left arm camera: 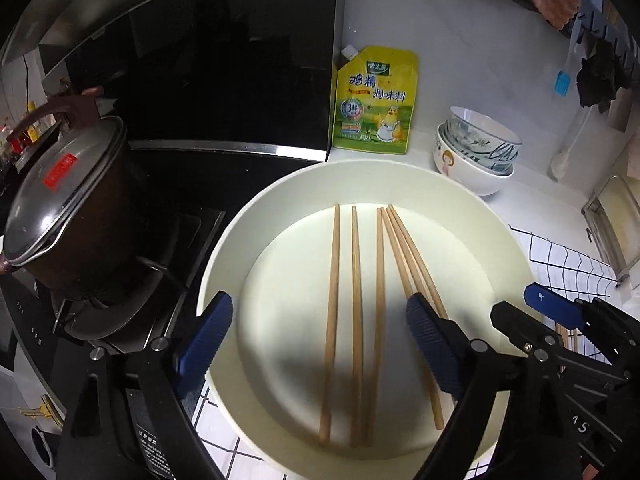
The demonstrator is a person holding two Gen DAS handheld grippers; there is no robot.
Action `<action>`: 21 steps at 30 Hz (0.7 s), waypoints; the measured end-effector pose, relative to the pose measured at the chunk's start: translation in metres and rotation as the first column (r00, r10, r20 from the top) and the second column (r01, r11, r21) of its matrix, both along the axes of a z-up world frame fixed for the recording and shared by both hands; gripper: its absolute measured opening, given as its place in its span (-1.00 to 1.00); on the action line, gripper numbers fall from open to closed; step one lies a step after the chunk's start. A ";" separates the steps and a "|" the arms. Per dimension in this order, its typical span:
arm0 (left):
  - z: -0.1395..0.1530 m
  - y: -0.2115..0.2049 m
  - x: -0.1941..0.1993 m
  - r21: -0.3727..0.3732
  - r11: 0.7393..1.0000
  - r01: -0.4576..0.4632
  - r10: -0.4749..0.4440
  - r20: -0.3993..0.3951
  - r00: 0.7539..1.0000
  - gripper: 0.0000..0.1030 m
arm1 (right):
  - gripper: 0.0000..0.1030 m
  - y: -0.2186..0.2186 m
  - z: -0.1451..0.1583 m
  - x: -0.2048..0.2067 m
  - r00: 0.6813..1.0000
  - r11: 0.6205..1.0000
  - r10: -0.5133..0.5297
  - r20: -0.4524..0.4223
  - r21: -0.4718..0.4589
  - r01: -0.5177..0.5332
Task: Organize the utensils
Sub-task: 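Carry the chopsticks into the white dish and open the right tool while the left tool releases its own, then withdraw both open tools from the dish back over the chopstick pile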
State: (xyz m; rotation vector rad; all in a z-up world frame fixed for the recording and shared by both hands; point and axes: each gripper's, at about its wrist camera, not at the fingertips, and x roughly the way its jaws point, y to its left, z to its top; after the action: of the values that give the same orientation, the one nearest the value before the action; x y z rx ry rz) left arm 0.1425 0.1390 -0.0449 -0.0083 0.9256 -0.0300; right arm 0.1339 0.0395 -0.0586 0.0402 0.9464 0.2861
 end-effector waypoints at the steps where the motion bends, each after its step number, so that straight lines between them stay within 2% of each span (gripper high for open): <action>1: 0.002 0.000 -0.002 0.001 1.000 -0.003 0.003 -0.002 1.000 0.74 | -0.14 -0.002 0.002 -0.003 1.000 1.000 -0.004 0.005 0.000 0.004; 6: 0.013 0.001 -0.015 0.012 1.000 -0.024 0.024 0.033 0.999 0.80 | -0.13 -0.013 0.015 -0.021 0.999 1.000 -0.027 0.038 0.000 0.027; 15: 0.038 -0.019 -0.060 0.017 1.000 -0.008 0.005 0.154 0.988 0.88 | -0.05 -0.045 0.036 -0.066 0.994 0.998 -0.067 0.090 -0.005 0.068; 21: 0.035 -0.049 -0.081 -0.004 0.999 0.042 -0.041 0.126 0.991 0.88 | -0.04 -0.078 0.034 -0.096 0.989 0.992 -0.125 0.074 -0.014 0.126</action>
State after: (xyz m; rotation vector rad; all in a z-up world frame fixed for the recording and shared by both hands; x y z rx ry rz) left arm 0.0618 0.0904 -0.0100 0.0071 0.7996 -0.0714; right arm 0.0382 -0.0382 -0.0247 0.0712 0.8702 0.1613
